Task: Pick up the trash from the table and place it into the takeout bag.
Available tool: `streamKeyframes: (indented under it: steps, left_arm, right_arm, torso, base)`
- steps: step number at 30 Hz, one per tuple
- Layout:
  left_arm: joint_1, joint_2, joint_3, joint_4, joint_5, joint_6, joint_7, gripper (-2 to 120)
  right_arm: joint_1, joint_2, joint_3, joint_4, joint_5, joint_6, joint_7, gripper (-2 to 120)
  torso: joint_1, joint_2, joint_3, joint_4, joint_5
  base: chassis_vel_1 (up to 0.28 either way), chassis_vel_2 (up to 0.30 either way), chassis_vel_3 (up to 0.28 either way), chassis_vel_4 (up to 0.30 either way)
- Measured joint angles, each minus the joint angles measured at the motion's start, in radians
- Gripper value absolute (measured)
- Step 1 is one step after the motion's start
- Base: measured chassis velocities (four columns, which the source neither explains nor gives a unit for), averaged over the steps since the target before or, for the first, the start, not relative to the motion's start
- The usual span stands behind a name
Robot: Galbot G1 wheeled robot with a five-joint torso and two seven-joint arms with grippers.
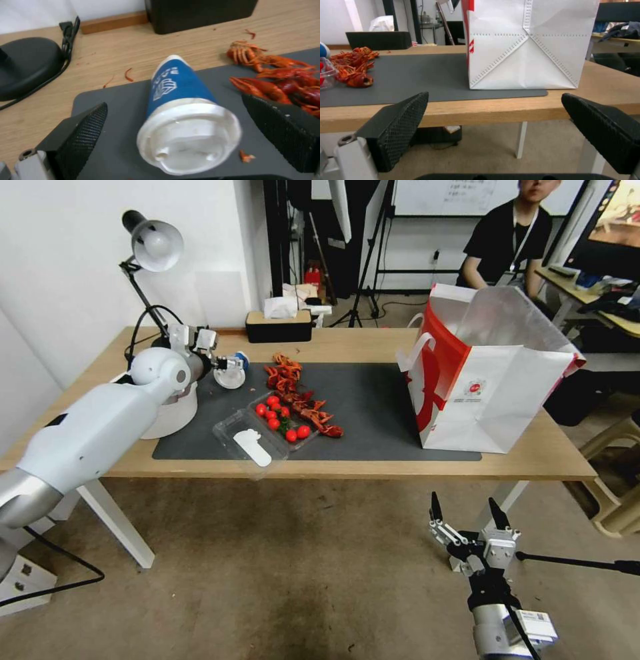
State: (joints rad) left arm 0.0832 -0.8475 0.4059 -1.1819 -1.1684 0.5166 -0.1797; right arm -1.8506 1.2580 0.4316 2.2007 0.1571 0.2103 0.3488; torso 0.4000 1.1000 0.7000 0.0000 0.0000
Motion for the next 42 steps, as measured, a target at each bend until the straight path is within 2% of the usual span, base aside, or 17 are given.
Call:
streamKeyframes:
  steps: [11, 28, 32, 37, 42]
  left_arm:
    - [0.004, -0.026, -0.011, 0.047, -0.055, -0.013, 0.013, 100]
    - [0.014, -0.063, -0.031, 0.075, -0.111, 0.041, -0.048, 100]
    - [0.020, -0.063, -0.034, 0.071, -0.118, 0.043, -0.061, 97]
    - [0.021, -0.061, -0.035, 0.068, -0.121, 0.042, -0.069, 82]
    - [0.022, -0.058, -0.036, 0.063, -0.124, 0.038, -0.071, 73]
  right_arm:
    - [-0.006, 0.000, 0.005, 0.004, -0.001, 0.001, 0.000, 100]
    - [-0.008, -0.004, 0.009, 0.008, 0.002, 0.001, 0.001, 100]
    - [-0.007, -0.004, 0.009, 0.008, 0.003, 0.002, 0.001, 100]
    - [-0.004, -0.004, 0.006, 0.005, 0.003, 0.003, 0.002, 100]
    - [-0.003, -0.005, 0.006, 0.005, 0.003, 0.003, 0.003, 100]
  torso:
    - [0.000, 0.000, 0.000, 0.0001, 0.0000]
    - [0.000, 0.000, 0.000, 0.0000, -0.0001]
    - [0.000, 0.000, 0.000, 0.0001, 0.0000]
    - [0.000, 0.000, 0.000, 0.0001, 0.0001]
    - [0.000, 0.000, 0.000, 0.0000, 0.0000]
  base:
    - [0.000, 0.000, 0.000, 0.000]
    - [0.000, 0.000, 0.000, 0.000]
    - [0.000, 0.000, 0.000, 0.000]
    - [0.000, 0.000, 0.000, 0.000]
    - [0.000, 0.000, 0.000, 0.000]
